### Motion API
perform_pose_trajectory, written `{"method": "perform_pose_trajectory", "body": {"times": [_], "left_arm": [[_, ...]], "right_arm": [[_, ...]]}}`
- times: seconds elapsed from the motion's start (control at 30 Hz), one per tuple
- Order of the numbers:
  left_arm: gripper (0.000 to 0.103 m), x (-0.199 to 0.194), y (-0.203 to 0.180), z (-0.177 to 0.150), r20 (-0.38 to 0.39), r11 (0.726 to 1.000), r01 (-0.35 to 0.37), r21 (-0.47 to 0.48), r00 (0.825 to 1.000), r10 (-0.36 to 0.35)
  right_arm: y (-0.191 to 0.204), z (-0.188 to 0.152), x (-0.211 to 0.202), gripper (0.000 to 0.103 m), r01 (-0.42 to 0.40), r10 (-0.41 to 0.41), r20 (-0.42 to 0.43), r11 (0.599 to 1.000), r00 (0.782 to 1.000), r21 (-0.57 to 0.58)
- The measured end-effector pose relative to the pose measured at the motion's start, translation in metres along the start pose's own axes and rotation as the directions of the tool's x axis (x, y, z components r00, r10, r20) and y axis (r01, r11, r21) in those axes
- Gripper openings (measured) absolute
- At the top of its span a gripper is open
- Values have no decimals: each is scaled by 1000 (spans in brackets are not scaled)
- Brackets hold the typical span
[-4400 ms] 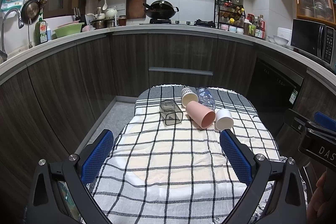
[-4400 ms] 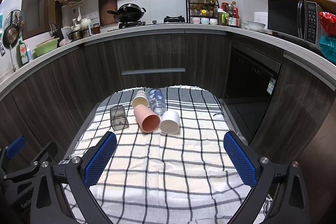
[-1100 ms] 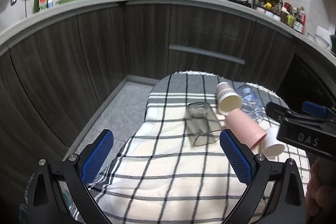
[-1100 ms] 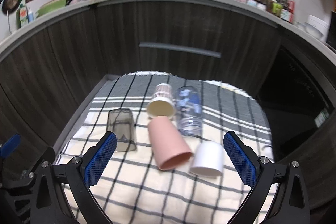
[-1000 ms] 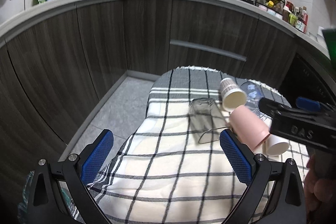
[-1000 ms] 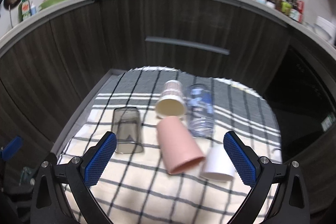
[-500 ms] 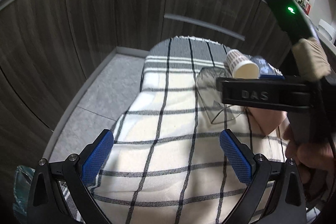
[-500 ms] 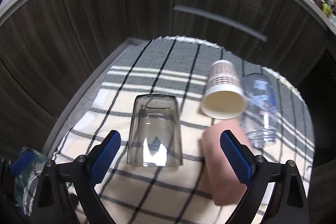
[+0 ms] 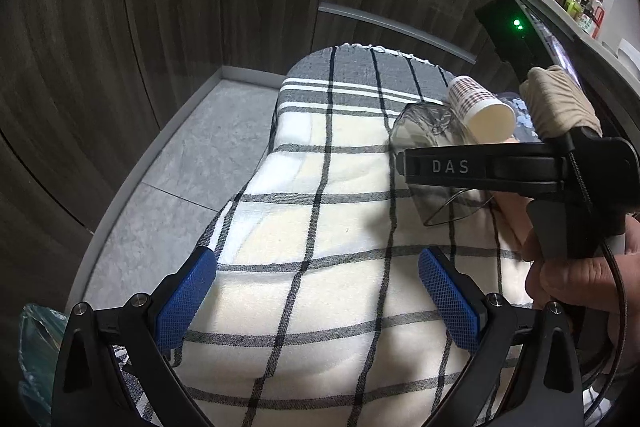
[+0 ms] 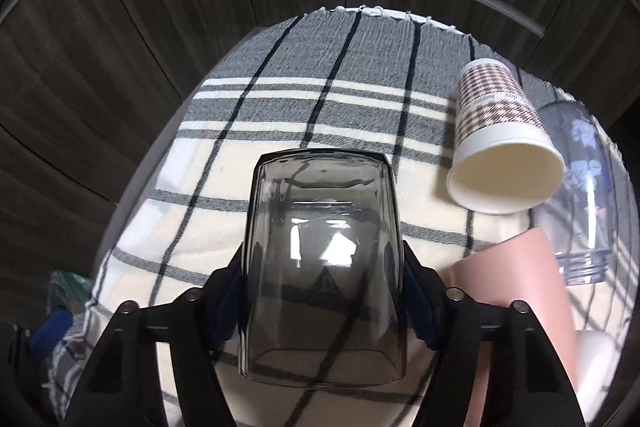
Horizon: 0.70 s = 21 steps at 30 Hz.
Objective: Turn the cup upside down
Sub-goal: 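Lift the clear tumbler with the right gripper and rotate it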
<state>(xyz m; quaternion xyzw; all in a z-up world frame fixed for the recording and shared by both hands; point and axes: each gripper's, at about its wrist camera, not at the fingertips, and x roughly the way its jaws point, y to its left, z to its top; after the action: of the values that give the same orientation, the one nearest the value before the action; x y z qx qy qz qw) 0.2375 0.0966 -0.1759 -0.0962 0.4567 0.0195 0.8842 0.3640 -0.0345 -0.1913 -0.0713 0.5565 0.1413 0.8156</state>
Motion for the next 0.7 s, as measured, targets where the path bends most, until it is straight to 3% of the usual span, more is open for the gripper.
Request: {"method": "perform_pose_trajectory", "body": {"times": [0.27,0.7], "left_arm": [[103,-7,-2,0,15,1000,-17,12,1000,17],[103,-48,-13,-7,67,999,-24,33,998,21]], "right_arm": [[-4,-2,-8,67,-9,9,16,1000,1000,25],[-12,-40,-76,67,-28,21,90,997,996,77]]}}
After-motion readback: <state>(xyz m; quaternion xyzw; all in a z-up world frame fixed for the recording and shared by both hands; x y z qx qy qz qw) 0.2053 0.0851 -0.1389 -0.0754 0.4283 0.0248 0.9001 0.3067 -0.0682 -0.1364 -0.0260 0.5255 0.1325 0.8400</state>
